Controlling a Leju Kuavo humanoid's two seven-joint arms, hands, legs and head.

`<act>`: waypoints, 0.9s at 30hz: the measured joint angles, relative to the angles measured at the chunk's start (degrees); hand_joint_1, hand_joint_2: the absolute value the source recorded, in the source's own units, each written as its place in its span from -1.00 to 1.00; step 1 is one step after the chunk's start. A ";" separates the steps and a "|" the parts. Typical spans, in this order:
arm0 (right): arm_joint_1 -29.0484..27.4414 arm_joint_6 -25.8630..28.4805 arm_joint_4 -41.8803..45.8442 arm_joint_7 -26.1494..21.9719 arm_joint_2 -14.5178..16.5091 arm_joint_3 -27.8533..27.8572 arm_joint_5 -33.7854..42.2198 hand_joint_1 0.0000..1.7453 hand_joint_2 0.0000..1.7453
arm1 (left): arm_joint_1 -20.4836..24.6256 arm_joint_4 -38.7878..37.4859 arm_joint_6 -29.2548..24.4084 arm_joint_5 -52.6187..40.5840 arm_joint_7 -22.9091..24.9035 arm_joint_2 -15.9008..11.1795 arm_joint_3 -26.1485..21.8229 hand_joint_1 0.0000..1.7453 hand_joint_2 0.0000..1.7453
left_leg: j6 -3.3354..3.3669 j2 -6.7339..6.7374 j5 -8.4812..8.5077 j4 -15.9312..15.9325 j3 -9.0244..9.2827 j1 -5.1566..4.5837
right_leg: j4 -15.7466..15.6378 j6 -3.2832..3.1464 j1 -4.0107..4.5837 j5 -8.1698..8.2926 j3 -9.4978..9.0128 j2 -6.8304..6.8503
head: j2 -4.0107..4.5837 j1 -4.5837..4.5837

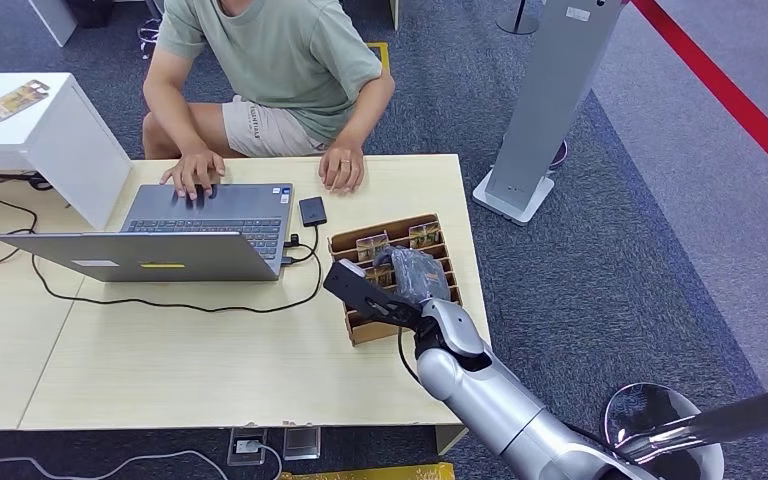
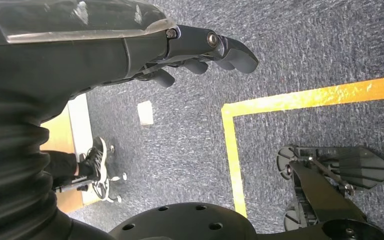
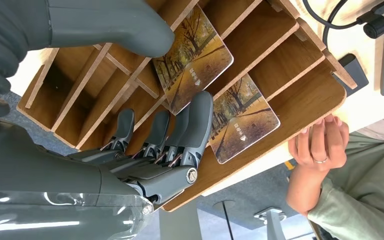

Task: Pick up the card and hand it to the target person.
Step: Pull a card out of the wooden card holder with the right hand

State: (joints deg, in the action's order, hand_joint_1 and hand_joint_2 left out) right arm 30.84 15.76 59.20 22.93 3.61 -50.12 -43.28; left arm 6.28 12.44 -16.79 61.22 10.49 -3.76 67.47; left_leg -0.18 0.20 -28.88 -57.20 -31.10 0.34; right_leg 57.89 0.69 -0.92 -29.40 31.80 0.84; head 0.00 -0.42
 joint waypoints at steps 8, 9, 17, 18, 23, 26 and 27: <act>-0.38 -0.15 -0.14 -0.15 0.00 0.20 0.04 -0.22 1.00 | 0.00 0.00 -0.02 0.00 0.02 0.00 0.00 -1.00 1.00 | 0.00 0.00 0.00 0.00 0.00 0.00 | 0.00 0.00 0.00 0.00 0.00 0.00 | 0.00 0.02; -0.48 -0.15 -0.19 -0.15 0.00 0.21 0.04 -0.17 1.00 | 0.00 0.00 -0.02 0.00 0.02 0.00 0.00 -1.00 1.00 | 0.00 0.00 0.00 0.00 0.00 0.00 | 0.00 0.00 0.00 0.00 0.00 0.00 | -0.01 0.02; -0.66 -0.15 -0.28 -0.17 0.00 0.26 0.04 0.11 1.00 | 0.00 0.00 -0.02 0.00 0.02 0.00 0.00 -1.00 1.00 | 0.00 0.00 0.00 0.00 -0.01 0.00 | 0.00 0.00 0.00 0.00 0.00 0.00 | 0.00 0.02; -0.66 -0.15 -0.28 -0.16 0.00 0.27 0.04 0.15 1.00 | 0.00 0.00 -0.02 0.00 0.02 0.00 0.00 -1.00 1.00 | 0.00 0.00 0.00 0.00 -0.01 0.00 | 0.00 0.00 0.00 0.00 0.00 0.00 | 0.00 0.02; -0.64 -0.26 -0.28 -0.25 0.00 0.28 0.05 0.38 1.00 | 0.00 0.00 -0.01 0.01 0.02 0.02 0.00 -1.00 1.00 | 0.00 0.00 0.00 0.00 -0.01 0.00 | 0.00 0.00 0.00 0.00 0.00 0.00 | -0.02 0.02; -0.61 -0.59 -0.38 -0.69 0.02 0.28 0.08 0.60 1.00 | 0.00 0.00 0.00 0.07 0.02 0.02 0.00 -1.00 1.00 | 0.00 0.00 0.00 0.00 -0.01 0.00 | 0.00 0.00 0.00 0.00 0.00 0.00 | -0.01 0.02; -0.58 -0.66 -0.43 -0.85 0.04 0.28 0.09 0.74 1.00 | 0.00 0.00 0.00 0.08 0.02 0.02 0.00 -1.00 1.00 | 0.00 0.00 0.00 0.00 -0.01 0.00 | 0.00 0.00 0.00 0.00 0.00 0.00 | 0.00 0.02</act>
State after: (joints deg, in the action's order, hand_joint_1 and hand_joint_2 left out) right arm 30.26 15.10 58.78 22.08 3.64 -49.83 -43.19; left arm 6.28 12.44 -16.79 61.30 10.51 -3.74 67.47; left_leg -0.18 0.20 -28.88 -57.20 -31.11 0.34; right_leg 57.90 0.69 -0.92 -29.40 31.80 0.84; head 0.00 -0.39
